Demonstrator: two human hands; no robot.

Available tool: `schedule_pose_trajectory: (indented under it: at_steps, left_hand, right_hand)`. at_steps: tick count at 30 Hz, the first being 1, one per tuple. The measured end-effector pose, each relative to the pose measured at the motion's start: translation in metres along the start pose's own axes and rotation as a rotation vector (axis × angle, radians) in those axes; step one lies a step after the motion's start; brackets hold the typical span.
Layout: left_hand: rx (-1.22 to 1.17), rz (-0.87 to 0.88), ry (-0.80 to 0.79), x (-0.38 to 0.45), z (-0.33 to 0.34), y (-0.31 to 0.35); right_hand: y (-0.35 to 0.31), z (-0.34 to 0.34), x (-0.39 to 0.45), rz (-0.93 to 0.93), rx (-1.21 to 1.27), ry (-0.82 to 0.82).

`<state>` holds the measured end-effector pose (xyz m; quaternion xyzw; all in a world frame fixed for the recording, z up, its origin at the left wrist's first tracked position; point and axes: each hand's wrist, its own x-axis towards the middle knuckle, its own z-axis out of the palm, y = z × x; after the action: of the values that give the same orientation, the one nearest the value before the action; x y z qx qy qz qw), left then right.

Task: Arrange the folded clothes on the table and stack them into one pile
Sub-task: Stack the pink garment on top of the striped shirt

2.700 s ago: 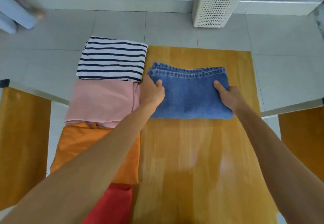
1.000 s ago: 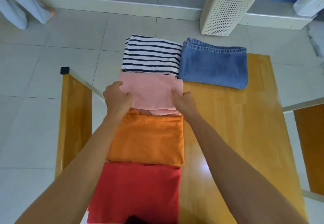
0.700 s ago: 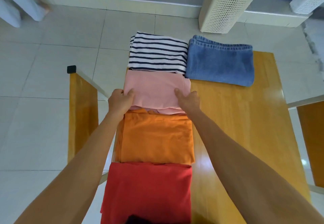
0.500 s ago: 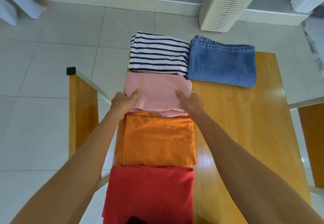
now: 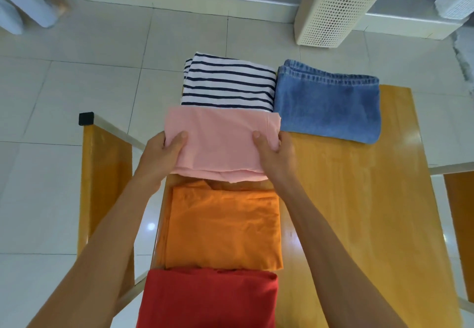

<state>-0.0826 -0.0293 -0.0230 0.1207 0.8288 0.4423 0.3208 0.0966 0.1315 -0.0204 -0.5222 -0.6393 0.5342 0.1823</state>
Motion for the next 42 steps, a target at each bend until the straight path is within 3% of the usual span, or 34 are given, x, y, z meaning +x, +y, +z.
schedule_pose_trajectory:
  at_steps: [6,11,15,18,27,31,33,35,37,42]
  left_hand:
    - [-0.053,0.171,0.067,0.048,-0.007,0.067]
    - [-0.031,0.188,0.111,0.105,0.004,0.11]
    - [0.125,0.005,0.075,0.135,0.023,0.09]
    - [0.102,-0.069,0.066,0.144,0.03,0.072]
    - [0.017,0.009,0.138,0.13,0.032,0.06]
    - [0.085,0.113,0.288,0.106,0.038,0.049]
    - [0.216,0.273,0.345,0.098,0.042,0.041]
    - [0.325,0.416,0.314,0.093,0.043,0.032]
    - [0.338,0.437,0.283,0.087,0.041,0.027]
    - [0.31,0.36,0.32,0.086,0.031,0.029]
  right_hand:
    - [-0.055,-0.013,0.058,-0.069,0.088,0.057]
    - [-0.084,-0.01,0.12,-0.056,0.069,0.094]
    - [-0.059,0.0,0.15,0.045,-0.166,0.047]
    - [-0.045,0.004,0.158,0.042,-0.239,0.051]
    - [-0.048,0.001,0.149,0.01,-0.244,0.081]
    - [-0.048,0.012,0.121,-0.287,-0.609,0.196]
    - [-0.039,0.019,0.102,-0.471,-0.773,0.223]
    - [-0.025,0.022,0.089,-0.529,-0.8,0.19]
    - [-0.011,0.019,0.083,-0.51,-0.775,0.141]
    - [0.001,-0.004,0.092,-0.681,-0.887,0.084]
